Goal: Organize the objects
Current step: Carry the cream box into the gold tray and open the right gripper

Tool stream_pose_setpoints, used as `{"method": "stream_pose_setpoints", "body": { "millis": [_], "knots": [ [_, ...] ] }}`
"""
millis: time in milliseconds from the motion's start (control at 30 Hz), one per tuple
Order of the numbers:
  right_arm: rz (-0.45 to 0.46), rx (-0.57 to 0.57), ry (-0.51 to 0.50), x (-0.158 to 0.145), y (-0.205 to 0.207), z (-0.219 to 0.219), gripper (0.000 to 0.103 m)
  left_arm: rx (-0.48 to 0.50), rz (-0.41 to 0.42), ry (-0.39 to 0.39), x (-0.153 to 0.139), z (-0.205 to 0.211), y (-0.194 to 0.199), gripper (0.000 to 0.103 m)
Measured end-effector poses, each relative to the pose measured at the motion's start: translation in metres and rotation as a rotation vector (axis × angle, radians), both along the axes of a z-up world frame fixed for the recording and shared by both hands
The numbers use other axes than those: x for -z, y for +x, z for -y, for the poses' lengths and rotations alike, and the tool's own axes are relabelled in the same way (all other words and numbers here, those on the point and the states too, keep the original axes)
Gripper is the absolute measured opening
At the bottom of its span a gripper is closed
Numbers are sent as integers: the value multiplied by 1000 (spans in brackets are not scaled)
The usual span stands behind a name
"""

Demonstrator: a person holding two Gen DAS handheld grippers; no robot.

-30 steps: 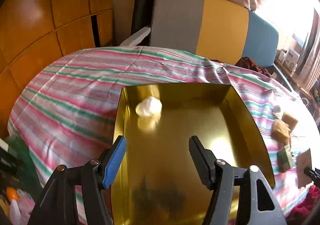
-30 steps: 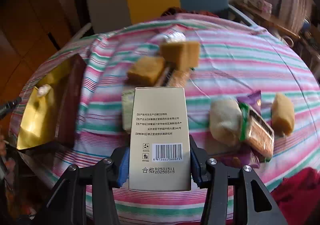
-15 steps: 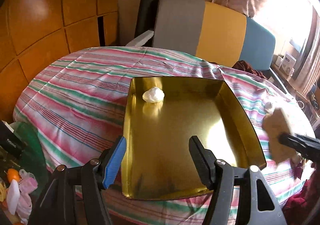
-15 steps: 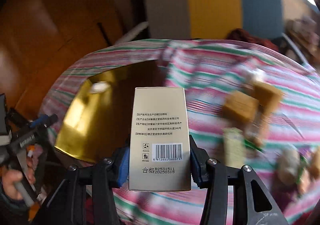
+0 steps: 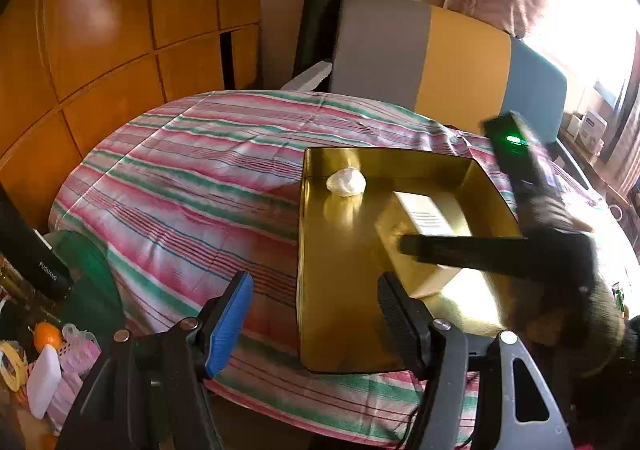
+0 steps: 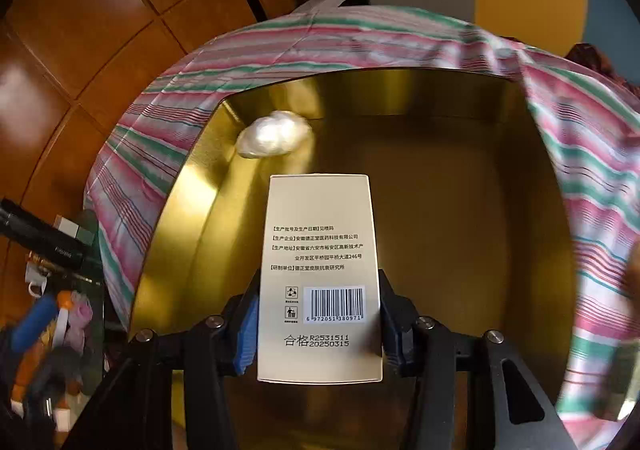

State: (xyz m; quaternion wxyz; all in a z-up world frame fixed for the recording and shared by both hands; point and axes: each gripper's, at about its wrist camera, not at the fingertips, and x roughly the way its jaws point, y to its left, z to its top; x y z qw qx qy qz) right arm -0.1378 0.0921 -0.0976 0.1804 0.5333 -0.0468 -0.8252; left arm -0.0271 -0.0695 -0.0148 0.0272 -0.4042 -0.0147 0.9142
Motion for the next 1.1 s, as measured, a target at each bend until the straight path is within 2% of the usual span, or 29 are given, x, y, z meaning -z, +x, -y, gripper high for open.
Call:
{"method": "stream_pose_setpoints", "body": {
  "millis": [67, 100, 133, 167, 233, 333, 533, 733, 933, 1100],
  "knots": [
    [8, 4, -8, 4, -9, 14, 53, -6, 1, 3, 0, 3, 1, 66],
    [11, 6, -22, 6, -14, 18, 58, -8, 2, 4, 0, 5, 1, 66],
    [19, 6, -40, 8, -17, 22, 73, -10, 3, 5, 0, 6, 1, 66],
    [27, 6, -55, 10, -20, 25, 80, -13, 5, 6, 1, 7, 1, 66],
    [23, -2, -69, 10, -20, 26, 81, -18, 6, 11, 1, 10, 1, 66],
    [0, -10, -79, 3, -10, 21, 102, -22, 0, 11, 0, 11, 1, 66],
    [-136, 34, 39, -24, 17, -2, 103, -9, -6, 8, -4, 5, 3, 66],
    [-242, 100, 136, -44, 46, -43, 103, 37, -1, -4, -4, -13, 5, 66],
    [-302, 154, 191, -56, 77, -85, 103, 100, 15, -15, -2, -37, 7, 66],
    [-309, 207, 218, -58, 100, -125, 103, 183, 36, -6, 1, -63, 9, 66]
  ]
}}
